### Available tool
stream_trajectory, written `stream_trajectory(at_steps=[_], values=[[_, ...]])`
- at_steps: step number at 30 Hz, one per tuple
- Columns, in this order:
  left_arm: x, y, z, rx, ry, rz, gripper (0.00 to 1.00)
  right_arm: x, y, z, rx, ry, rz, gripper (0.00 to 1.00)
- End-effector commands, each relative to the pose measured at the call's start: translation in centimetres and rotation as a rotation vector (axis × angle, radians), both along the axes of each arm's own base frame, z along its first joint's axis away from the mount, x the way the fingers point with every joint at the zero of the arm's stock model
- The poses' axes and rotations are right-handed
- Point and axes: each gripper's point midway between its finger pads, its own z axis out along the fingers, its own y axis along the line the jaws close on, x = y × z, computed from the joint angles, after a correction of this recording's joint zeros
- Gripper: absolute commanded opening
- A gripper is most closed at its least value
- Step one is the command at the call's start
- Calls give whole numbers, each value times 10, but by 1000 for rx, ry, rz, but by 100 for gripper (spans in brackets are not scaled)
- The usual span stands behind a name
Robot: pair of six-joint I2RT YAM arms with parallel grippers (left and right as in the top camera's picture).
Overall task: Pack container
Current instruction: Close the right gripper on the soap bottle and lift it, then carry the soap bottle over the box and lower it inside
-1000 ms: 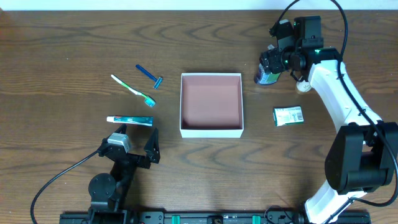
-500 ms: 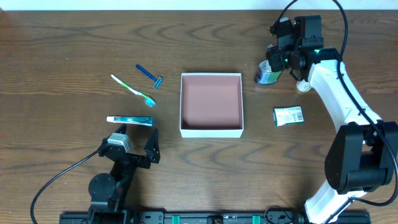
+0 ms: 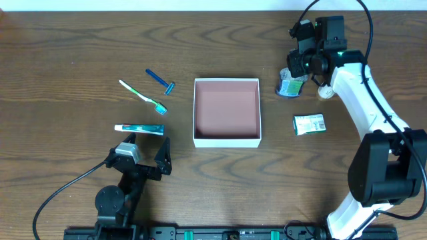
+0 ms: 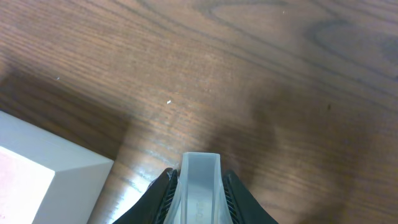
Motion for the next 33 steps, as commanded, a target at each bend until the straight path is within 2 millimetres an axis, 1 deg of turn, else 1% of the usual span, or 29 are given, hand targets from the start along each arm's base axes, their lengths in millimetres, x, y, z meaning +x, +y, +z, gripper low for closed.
stream_trajectory(at_steps=[1, 2, 4, 5, 8, 9, 11, 13, 15, 18, 20, 24, 29, 33], values=[[-1, 0, -16, 16, 43, -6, 98, 14, 14, 54, 38, -101, 15, 11], [-1, 0, -16, 16, 43, -6, 98, 14, 16, 63, 39, -107, 18, 10], [-1, 0, -16, 16, 43, -6, 98, 12, 21, 83, 36, -117, 27, 2], [-1, 0, -16, 16, 43, -6, 98, 10, 24, 95, 38, -126, 35, 1], [-1, 0, -16, 16, 43, -6, 98, 5, 38, 127, 33, -164, 58, 1], [-1, 0, -16, 16, 43, -6, 98, 2, 45, 141, 31, -185, 69, 2], [-1, 0, -16, 16, 43, -6, 98, -3, 57, 161, 22, -217, 78, 2], [-1, 0, -16, 16, 43, -6, 98, -11, 72, 180, 11, -251, 92, 3], [-1, 0, -16, 16, 43, -6, 98, -18, 87, 192, -4, -280, 99, 4], [-1, 0, -16, 16, 43, -6, 98, -27, 110, 200, -15, -302, 116, 4], [-1, 0, -16, 16, 43, -6, 98, -35, 130, 200, -3, -301, 142, 5], [-1, 0, -16, 16, 43, -6, 98, -49, 160, 200, 29, -293, 165, 6], [-1, 0, -16, 16, 43, -6, 98, -61, 187, 200, 95, -275, 164, 7], [-1, 0, -16, 16, 43, -6, 98, -66, 204, 191, 125, -242, 160, 7]])
